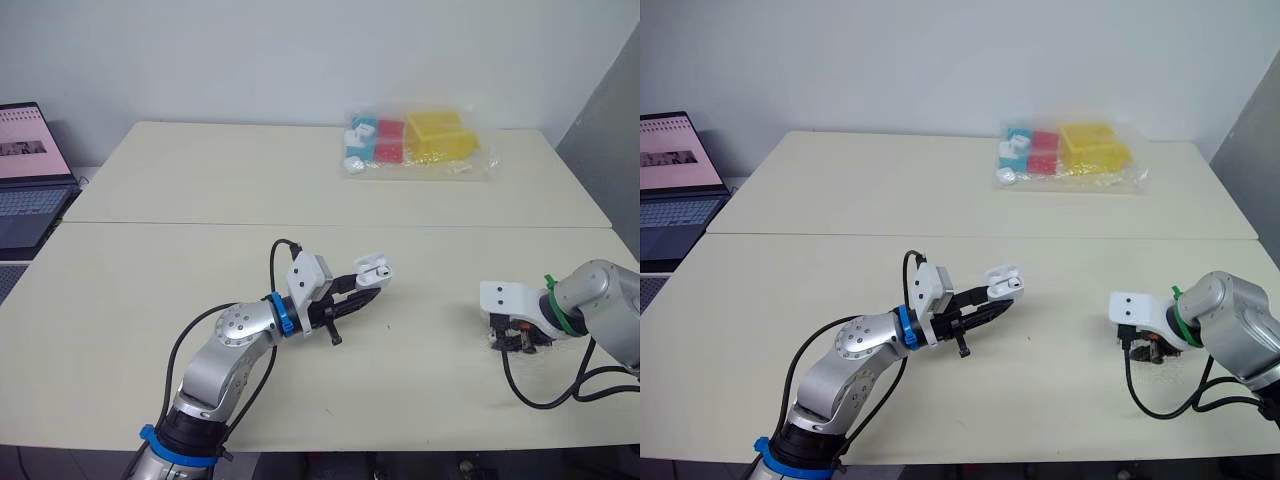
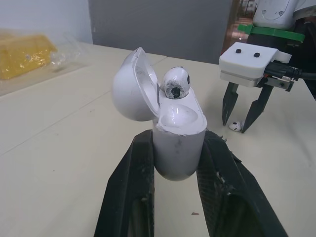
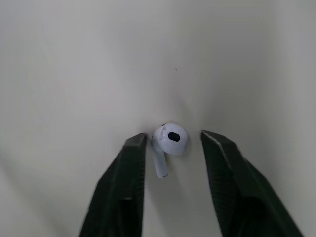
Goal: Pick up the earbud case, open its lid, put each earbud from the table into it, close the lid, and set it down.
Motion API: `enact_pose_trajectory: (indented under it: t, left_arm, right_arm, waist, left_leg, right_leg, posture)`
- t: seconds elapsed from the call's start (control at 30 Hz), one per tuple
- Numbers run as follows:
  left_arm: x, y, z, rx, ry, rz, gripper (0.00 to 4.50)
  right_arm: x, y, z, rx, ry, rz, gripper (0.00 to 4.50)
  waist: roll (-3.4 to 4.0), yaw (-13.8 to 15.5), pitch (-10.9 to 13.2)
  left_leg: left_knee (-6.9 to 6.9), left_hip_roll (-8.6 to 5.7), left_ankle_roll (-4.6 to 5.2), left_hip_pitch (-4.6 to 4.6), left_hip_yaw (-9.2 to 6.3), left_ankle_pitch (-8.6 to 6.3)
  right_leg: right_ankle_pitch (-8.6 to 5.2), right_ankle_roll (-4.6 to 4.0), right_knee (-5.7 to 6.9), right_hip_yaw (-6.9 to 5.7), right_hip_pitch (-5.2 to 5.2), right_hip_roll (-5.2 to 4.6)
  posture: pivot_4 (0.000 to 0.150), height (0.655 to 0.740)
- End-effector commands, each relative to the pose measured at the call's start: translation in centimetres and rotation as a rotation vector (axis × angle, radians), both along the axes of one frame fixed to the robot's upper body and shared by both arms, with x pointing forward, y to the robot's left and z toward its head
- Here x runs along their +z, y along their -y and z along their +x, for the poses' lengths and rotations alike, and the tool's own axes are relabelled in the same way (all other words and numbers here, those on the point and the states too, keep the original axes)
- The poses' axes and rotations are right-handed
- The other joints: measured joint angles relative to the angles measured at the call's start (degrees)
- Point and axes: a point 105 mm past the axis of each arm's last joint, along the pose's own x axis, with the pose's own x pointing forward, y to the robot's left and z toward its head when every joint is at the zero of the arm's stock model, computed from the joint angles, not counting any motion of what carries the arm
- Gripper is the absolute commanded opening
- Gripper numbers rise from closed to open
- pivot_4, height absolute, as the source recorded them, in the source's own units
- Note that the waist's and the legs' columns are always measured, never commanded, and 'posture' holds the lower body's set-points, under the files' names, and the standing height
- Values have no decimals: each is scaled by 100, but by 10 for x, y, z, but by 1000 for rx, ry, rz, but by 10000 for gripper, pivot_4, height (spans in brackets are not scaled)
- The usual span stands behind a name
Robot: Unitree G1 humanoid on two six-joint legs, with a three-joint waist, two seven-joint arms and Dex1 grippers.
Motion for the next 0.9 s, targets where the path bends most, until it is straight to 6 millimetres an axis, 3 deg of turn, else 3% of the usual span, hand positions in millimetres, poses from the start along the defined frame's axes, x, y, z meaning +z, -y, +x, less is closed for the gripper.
enact_pose_trajectory:
  t: [0.03, 0.23, 0.37, 0.67, 0.8, 0.9]
  left_arm:
    - [7, 3, -3, -19, 39, -15, 7854]
    - [6, 1, -1, -20, 42, -5, 7854]
    - [8, -1, 1, -14, 46, -9, 7854]
    - [17, -1, 11, -1, 40, -43, 7854]
    - [23, 2, 14, -12, 52, -48, 7854]
    - [31, 5, 16, -14, 57, -66, 7854]
  right_arm:
    - [-1, -2, -3, 13, -19, -1, 4361]
    - [12, -8, -1, 38, 19, 41, 4254]
    - [40, -21, -1, 58, 81, 165, 4254]
    - [125, -115, -22, 208, 325, 848, 4253]
    - [145, -138, -13, 134, 478, 1097, 4253]
    - [146, -150, -8, 44, 537, 1245, 4253]
  waist:
    - [0, 0, 0]
    - [0, 0, 0]
    - [1, 0, 1]
    - [-2, 0, 2]
    - [-3, 1, 1]
    - [-3, 2, 1]
  left_leg:
    - [1, 0, 0, 1, 0, 0]
    - [-2, 0, 0, 0, 0, 0]
    - [-2, 0, 0, -2, 1, 0]
    - [-1, 7, -1, -6, -9, -1]
    - [0, 4, -1, -7, -6, 0]
    - [0, 4, -1, -11, -6, 0]
  right_leg:
    - [0, 0, 1, 0, 0, 0]
    - [0, -1, 0, -1, 0, 1]
    - [-1, -1, 1, 1, -4, 2]
    - [0, -1, 3, -3, -3, 14]
    - [0, -1, 3, -1, -2, 9]
    - [0, -1, 4, -1, -5, 9]
  posture:
    - [1500, 7378]
    - [1500, 7378]
    - [1500, 7378]
    - [1500, 7378]
    - [1500, 7378]
    - [1500, 7378]
